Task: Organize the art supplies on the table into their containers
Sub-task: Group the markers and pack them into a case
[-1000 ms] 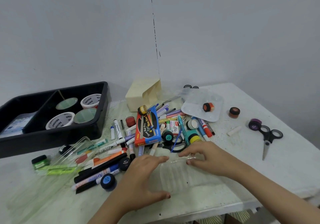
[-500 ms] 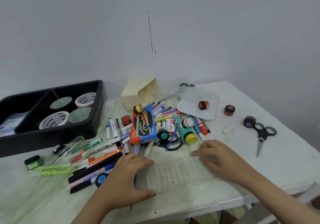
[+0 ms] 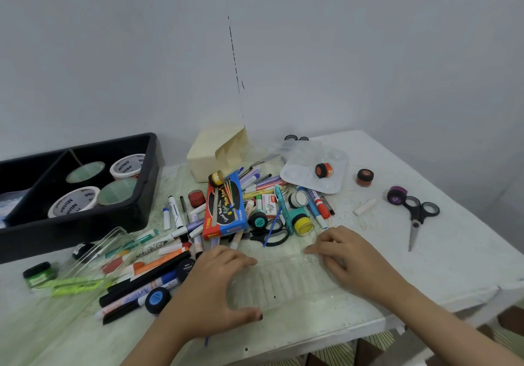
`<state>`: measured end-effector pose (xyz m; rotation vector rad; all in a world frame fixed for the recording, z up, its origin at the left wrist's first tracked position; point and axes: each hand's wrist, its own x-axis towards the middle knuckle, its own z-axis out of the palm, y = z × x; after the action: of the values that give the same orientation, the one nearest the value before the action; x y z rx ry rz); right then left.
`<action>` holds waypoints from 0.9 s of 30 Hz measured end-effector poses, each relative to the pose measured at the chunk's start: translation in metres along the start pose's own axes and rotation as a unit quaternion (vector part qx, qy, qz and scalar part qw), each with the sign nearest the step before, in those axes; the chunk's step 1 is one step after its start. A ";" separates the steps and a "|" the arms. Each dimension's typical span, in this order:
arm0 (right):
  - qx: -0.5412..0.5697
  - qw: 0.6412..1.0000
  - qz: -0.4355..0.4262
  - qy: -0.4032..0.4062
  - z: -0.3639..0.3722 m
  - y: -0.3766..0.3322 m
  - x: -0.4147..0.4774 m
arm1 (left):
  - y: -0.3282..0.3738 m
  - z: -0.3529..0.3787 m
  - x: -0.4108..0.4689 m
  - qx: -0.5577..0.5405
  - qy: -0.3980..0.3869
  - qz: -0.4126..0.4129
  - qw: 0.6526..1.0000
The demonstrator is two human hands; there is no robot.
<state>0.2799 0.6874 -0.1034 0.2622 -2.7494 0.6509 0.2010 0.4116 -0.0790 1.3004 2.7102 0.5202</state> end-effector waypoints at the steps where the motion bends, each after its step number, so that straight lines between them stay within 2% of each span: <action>1: 0.011 1.000 0.005 0.005 0.000 0.000 -0.001 | 0.000 0.001 0.001 0.003 0.001 0.001 1.000; 5: 0.104 0.984 0.108 0.096 -0.008 0.004 0.001 | 0.001 0.001 0.007 0.002 0.026 0.014 1.000; 7: 0.065 0.974 0.163 0.141 -0.016 0.016 0.006 | 0.005 0.000 0.013 0.005 0.054 0.011 0.998; 9: 0.006 0.963 0.222 0.154 -0.024 0.032 0.012 | 0.008 0.000 0.021 0.008 0.097 0.018 0.995; 14: -0.113 0.926 0.345 0.101 -0.034 0.059 0.024 | 0.015 0.003 0.046 0.001 0.154 0.038 0.987; 17: -0.119 0.919 0.366 0.087 -0.032 0.058 0.028 | 0.017 0.005 0.059 -0.002 0.158 0.037 0.987; 22: -0.036 0.920 0.380 0.091 -0.032 0.057 0.026 | 0.015 0.005 0.073 0.015 0.190 0.030 0.981; 24: 0.020 0.922 0.371 0.112 -0.034 0.054 0.026 | 0.013 0.001 0.080 0.019 0.211 0.025 0.977; 27: 0.101 0.918 0.341 0.176 -0.034 0.047 0.025 | 0.006 -0.009 0.096 0.024 0.195 -0.009 0.981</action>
<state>0.2538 0.7420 -0.0855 -0.7384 -2.3794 1.0313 0.1429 0.4864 -0.0618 1.3004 3.0584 0.7879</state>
